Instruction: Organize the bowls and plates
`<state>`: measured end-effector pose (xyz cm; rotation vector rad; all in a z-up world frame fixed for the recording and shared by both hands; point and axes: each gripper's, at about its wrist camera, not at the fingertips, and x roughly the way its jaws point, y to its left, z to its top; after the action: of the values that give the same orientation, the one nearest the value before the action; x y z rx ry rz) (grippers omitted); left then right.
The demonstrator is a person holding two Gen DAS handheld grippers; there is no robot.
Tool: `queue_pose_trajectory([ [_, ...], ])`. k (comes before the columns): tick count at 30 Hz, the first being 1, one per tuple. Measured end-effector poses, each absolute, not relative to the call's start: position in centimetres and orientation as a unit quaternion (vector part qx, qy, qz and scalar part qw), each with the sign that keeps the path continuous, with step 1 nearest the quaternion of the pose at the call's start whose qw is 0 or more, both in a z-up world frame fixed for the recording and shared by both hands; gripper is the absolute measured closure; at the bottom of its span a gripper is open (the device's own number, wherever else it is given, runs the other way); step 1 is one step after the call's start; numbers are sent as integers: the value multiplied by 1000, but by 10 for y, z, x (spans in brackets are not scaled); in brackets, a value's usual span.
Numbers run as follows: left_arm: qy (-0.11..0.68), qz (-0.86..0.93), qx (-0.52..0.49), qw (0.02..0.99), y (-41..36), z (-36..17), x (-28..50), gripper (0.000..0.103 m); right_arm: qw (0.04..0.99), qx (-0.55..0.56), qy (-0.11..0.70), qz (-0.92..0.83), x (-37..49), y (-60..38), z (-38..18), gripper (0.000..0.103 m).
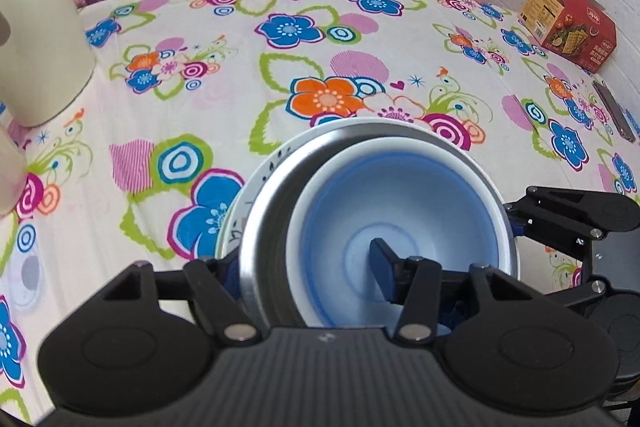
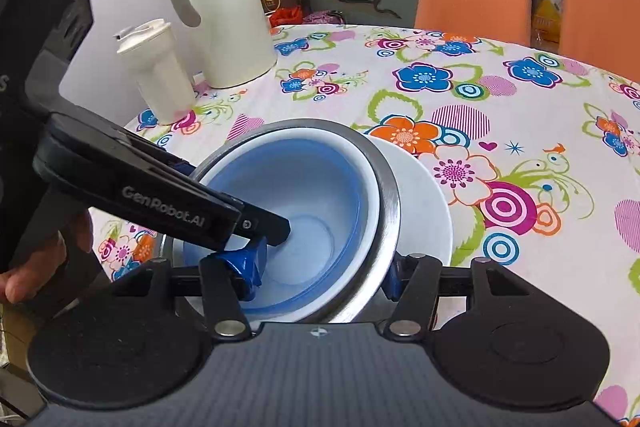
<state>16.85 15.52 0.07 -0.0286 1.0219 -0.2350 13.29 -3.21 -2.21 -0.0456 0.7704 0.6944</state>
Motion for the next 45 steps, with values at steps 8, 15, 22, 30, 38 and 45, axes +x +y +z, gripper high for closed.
queue_pose_trajectory([
  [8, 450, -97, 31, 887, 148, 12, 164, 29, 862, -13, 379, 337, 133, -36, -25, 59],
  [15, 407, -71, 28, 910, 155, 39, 155, 29, 893, 4, 339, 297, 132, -58, -8, 59],
  [22, 344, -47, -13, 938, 137, 56, 131, 29, 917, 60, 300, 255, 136, -96, 10, 57],
  [30, 302, -24, -35, 952, 97, 58, 93, 28, 931, 117, 286, 194, 127, -128, 6, 55],
  [38, 296, -27, -17, 955, 54, 48, 43, 8, 936, 145, 289, 137, 89, -151, 1, 54],
  [45, 279, -36, 16, 960, 28, 40, 4, 1, 946, 138, 271, 113, 50, -167, 4, 53],
])
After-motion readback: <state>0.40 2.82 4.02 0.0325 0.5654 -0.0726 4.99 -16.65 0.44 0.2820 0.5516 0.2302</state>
